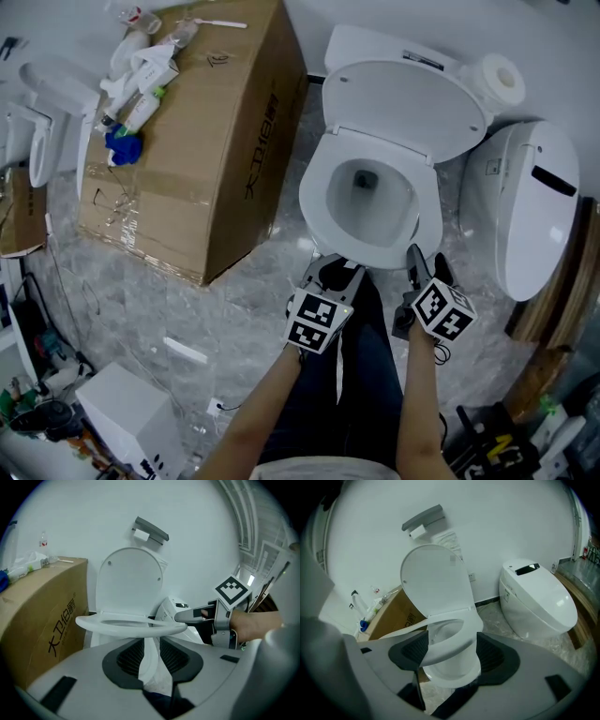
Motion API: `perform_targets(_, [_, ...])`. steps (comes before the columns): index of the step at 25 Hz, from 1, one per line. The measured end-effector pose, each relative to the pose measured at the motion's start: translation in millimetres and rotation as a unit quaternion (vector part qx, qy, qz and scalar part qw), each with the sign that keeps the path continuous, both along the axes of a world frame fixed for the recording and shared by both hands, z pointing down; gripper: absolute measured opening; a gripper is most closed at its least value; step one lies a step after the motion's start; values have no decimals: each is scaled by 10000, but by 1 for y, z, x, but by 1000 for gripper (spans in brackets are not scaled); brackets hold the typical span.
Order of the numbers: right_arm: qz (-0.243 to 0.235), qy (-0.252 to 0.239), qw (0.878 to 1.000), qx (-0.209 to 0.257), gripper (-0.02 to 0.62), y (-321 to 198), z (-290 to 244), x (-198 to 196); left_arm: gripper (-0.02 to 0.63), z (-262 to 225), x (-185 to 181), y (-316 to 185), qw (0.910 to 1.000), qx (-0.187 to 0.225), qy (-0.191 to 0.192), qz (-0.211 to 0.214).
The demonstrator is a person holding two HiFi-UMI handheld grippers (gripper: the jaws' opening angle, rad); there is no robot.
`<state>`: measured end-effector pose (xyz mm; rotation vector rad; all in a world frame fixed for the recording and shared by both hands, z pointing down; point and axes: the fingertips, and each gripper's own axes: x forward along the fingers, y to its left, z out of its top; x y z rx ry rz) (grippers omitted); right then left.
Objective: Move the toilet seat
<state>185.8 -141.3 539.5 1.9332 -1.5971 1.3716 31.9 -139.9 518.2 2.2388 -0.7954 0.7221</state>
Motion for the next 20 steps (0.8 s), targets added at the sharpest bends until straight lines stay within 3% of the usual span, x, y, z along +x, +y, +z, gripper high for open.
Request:
perform_targets(9, [-96,496,9977,446,307,-9,-35,3,114,-24,8,-22,9998,165,147,-21])
perform_targets(14, [18,864,9938,705,160,-13,-57,6,114,-36,12,-35,9992,321,234,-57])
perform_targets(20, [31,1000,9915,831,99,-15,-70,2,114,-51,18,-52,9984,455,330,-103])
